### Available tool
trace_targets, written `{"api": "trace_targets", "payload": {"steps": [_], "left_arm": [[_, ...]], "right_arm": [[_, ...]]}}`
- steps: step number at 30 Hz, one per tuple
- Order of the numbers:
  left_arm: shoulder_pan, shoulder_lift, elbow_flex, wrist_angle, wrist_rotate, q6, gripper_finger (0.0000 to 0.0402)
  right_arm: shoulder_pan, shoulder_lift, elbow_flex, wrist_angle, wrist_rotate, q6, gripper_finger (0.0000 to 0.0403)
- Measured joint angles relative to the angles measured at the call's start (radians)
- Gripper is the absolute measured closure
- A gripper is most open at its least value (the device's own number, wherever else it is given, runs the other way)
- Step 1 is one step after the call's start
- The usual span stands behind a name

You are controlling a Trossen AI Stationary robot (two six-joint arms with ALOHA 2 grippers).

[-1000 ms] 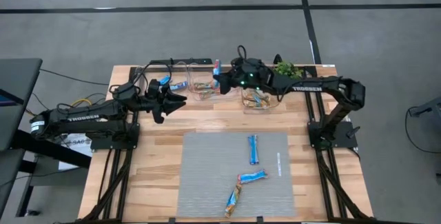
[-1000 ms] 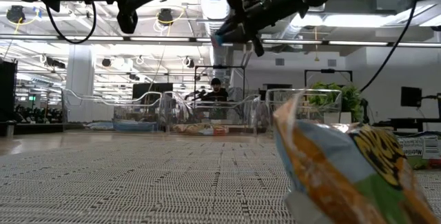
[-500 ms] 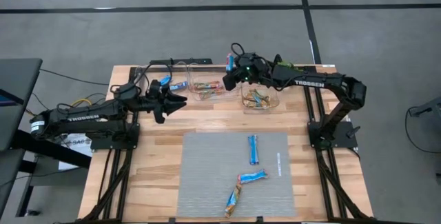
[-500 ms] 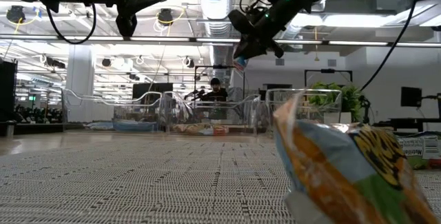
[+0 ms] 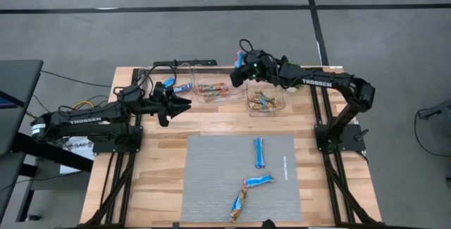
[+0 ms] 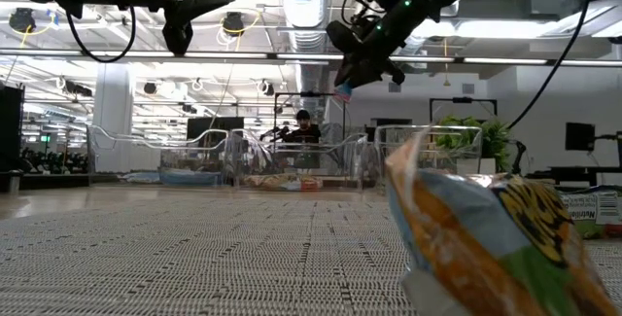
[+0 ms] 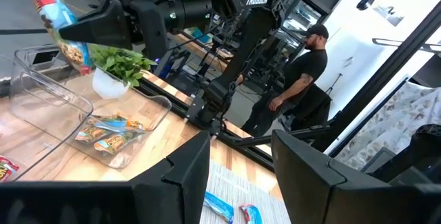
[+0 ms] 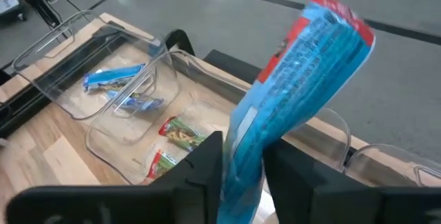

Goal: Pick and place Granola Bars by type
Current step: Put the red granola bar into the middle transparent bin, then put the blue granola bar into the left transparent bin

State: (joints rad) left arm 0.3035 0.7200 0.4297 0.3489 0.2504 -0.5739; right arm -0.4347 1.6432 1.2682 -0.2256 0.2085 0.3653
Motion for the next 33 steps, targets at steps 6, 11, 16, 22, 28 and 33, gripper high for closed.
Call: {"api": "trace_targets", "payload": {"steps": [6,11,16,22,28,33], "left_arm": [[0.000,0.000,0.000,0.000,0.002,0.004,0.0254],[0.000,0.000,0.000,0.001,0.002,0.004,0.0254],[0.000,0.000,0.000,0.001,0.002,0.004,0.0254],[0.000,0.000,0.000,0.001,0.003,0.003,0.0254],[0.000,0.000,0.000,0.001,0.005,0.003,0.0254],[0.000,0.000,0.000,0.001,0.020,0.003,0.0254]], "right_arm": [[0.000,0.000,0.000,0.001,0.000,0.001,0.0256],[0.000,0.000,0.000,0.001,0.000,0.001,0.0228],[0.004,0.000,0.000,0.001,-0.002,0.002,0.0217],[0.029,0.000,0.000,0.001,-0.142,0.040,0.0218],[0.089,-0.001,0.000,0.001,-0.394,0.212,0.0226],[0.172,-0.001,-0.001,0.000,-0.576,0.314,0.0227]]}}
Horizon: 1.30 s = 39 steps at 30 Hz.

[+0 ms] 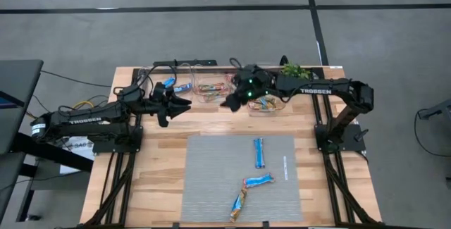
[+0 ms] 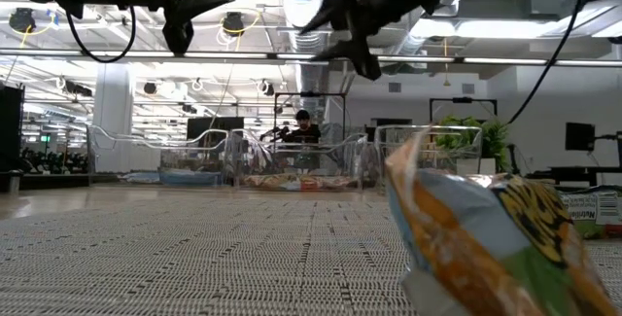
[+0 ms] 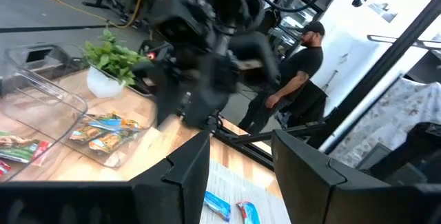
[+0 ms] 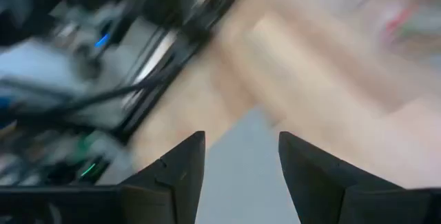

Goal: Pick and place Granola Bars by type
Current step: Put the blue granola bar into the left transparent bin

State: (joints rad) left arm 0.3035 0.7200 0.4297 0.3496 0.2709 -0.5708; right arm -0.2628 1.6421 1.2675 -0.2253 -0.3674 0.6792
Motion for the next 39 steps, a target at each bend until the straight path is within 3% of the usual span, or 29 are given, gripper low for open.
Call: {"api": "trace_targets", "payload": {"steps": [7,15,23,32,39], "left_arm": [[0.000,0.000,0.000,0.000,0.040,0.000,0.0254],[0.000,0.000,0.000,0.000,0.065,-0.004,0.0254],[0.000,0.000,0.000,0.000,0.064,-0.007,0.0254],[0.000,0.000,0.000,0.000,0.064,-0.007,0.0254],[0.000,0.000,0.000,0.000,0.064,-0.019,0.0254]], "right_arm": [[0.115,0.000,0.000,-0.037,-0.219,0.152,0.0227],[0.278,0.000,0.000,-0.314,-0.221,0.294,0.0225],[0.469,0.000,0.000,-0.629,0.064,0.475,0.0226],[0.557,0.000,-0.012,-0.690,0.393,0.706,0.0216],[0.548,0.000,-0.133,-0.657,0.417,0.791,0.0203]]}}
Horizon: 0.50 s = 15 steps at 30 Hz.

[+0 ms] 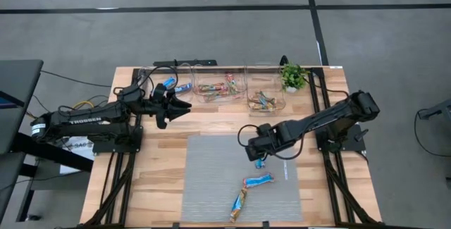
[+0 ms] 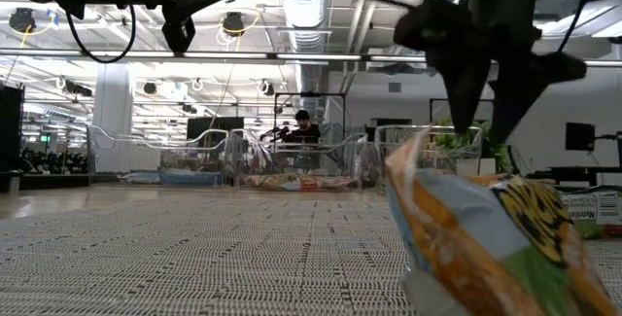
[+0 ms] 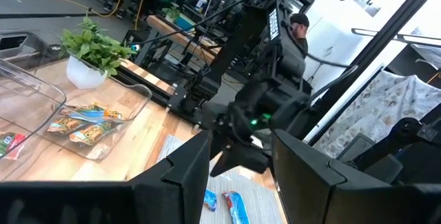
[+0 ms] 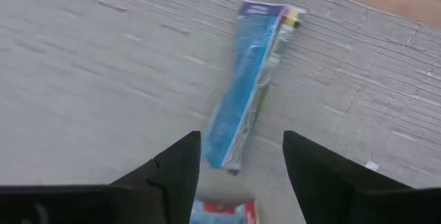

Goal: Pick and place Granola Bars by type
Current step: Put the blue granola bar into the left transparent bin

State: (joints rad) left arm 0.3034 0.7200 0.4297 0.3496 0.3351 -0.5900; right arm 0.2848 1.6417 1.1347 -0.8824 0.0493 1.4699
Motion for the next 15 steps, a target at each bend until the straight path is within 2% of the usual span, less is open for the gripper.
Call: {"api": "trace_targets", "payload": {"steps": [15], "left_arm": [[0.000,0.000,0.000,-0.002,-0.001,-0.001,0.0254]], "right_arm": [[-0.054,0.000,-0.141,0.221,-0.022,-0.011,0.0194]]}}
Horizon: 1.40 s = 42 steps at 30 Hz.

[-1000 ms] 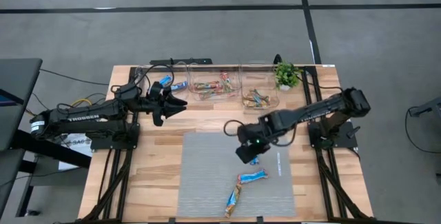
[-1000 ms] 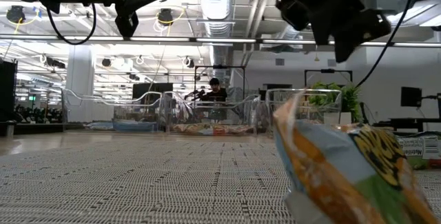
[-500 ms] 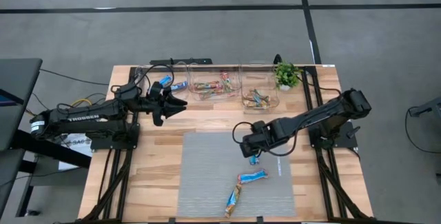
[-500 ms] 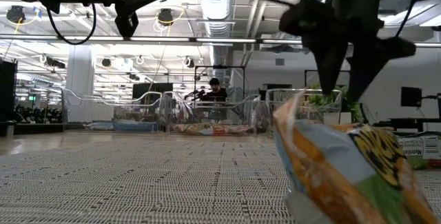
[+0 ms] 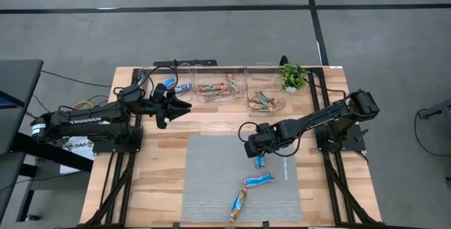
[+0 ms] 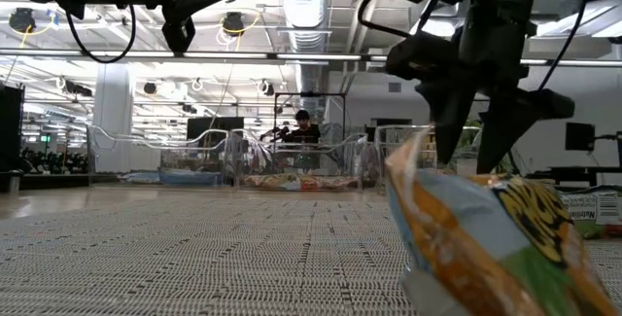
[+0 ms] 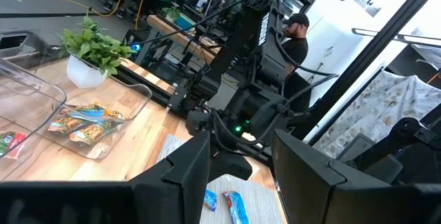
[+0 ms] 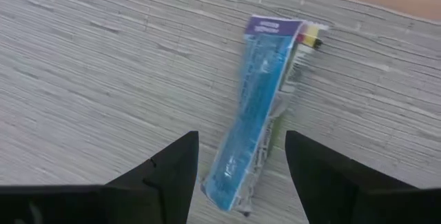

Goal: Pick and place Granola Bars by type
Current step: Put the blue granola bar into the left transparent bin

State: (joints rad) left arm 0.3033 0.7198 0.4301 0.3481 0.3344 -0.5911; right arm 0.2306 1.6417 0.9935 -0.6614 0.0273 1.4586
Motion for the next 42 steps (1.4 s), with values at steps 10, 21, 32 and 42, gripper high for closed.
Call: {"api": "trace_targets", "payload": {"steps": [10,21,32,42], "left_arm": [[0.000,0.000,0.000,-0.003,0.000,0.000,0.0254],[0.000,0.000,0.000,-0.002,-0.005,0.000,0.0254],[0.000,0.000,0.000,-0.002,-0.005,0.000,0.0254],[0.000,0.000,0.000,-0.002,-0.004,0.000,0.0254]], "right_arm": [[-0.004,0.098,-0.014,0.058,-0.062,-0.037,0.0195],[-0.002,0.205,0.059,0.050,-0.064,-0.097,0.0232],[-0.012,0.195,0.069,0.037,-0.026,-0.107,0.0342],[-0.038,0.137,0.070,0.075,-0.026,-0.135,0.0347]]}}
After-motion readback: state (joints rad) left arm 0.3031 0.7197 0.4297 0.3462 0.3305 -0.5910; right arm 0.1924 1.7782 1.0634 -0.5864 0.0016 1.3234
